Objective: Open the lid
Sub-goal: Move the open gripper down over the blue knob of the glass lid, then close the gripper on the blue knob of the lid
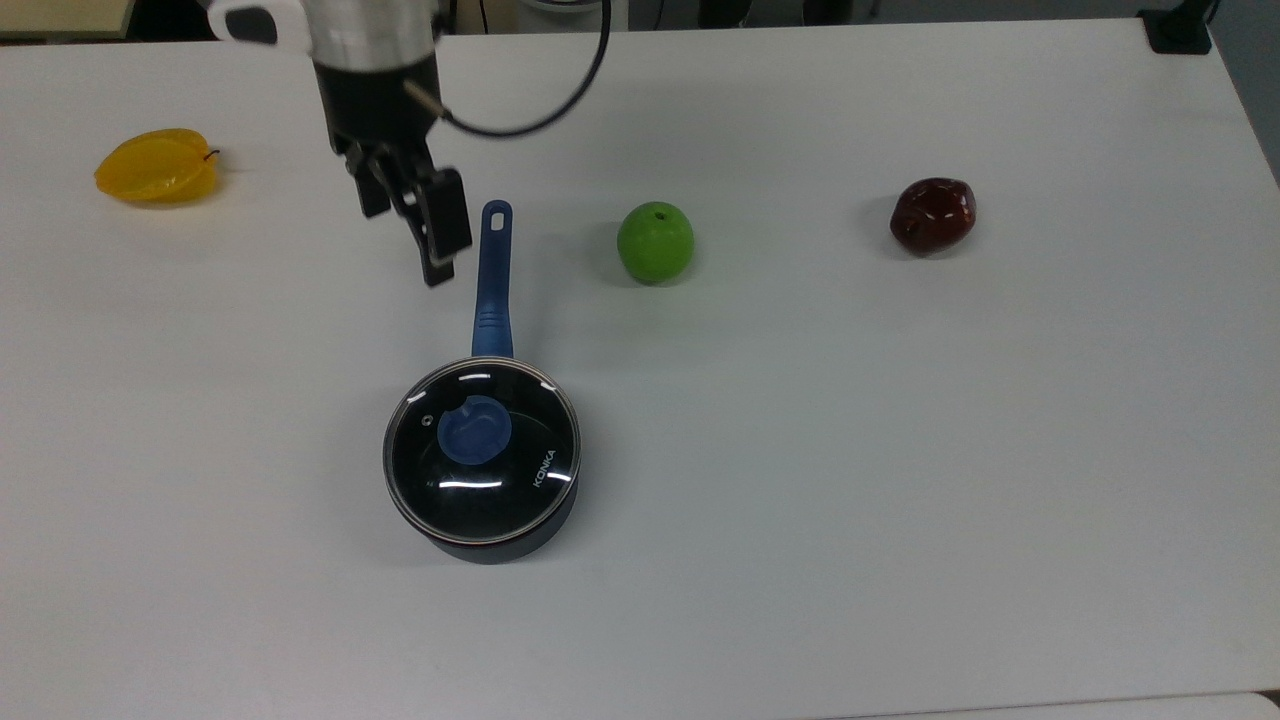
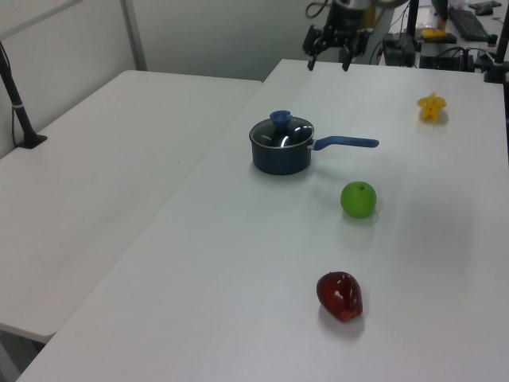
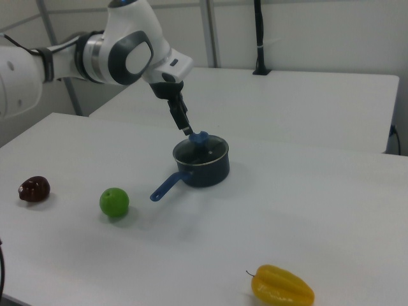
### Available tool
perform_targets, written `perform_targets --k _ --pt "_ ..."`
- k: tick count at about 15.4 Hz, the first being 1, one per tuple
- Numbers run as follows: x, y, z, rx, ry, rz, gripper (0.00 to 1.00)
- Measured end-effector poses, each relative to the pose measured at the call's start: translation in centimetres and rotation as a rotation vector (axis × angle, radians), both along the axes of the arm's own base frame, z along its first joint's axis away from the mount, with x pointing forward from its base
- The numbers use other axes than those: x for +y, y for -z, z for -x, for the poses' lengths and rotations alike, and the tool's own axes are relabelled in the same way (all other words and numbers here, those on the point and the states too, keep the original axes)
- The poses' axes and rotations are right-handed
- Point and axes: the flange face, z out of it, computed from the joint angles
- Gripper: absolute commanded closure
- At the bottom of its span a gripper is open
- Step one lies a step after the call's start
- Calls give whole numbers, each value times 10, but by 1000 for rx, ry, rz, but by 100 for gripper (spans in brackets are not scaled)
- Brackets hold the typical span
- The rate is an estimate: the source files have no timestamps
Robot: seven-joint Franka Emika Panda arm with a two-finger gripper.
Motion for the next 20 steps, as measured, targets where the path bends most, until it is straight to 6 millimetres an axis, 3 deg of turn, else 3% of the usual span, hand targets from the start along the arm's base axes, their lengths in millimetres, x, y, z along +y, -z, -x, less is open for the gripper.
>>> perform_targets --k 7,13,20 --pt "39 42 -44 -72 137 105 0" --pt "56 73 -62 -107 110 119 0" --pt "65 94 -84 -123 104 119 0"
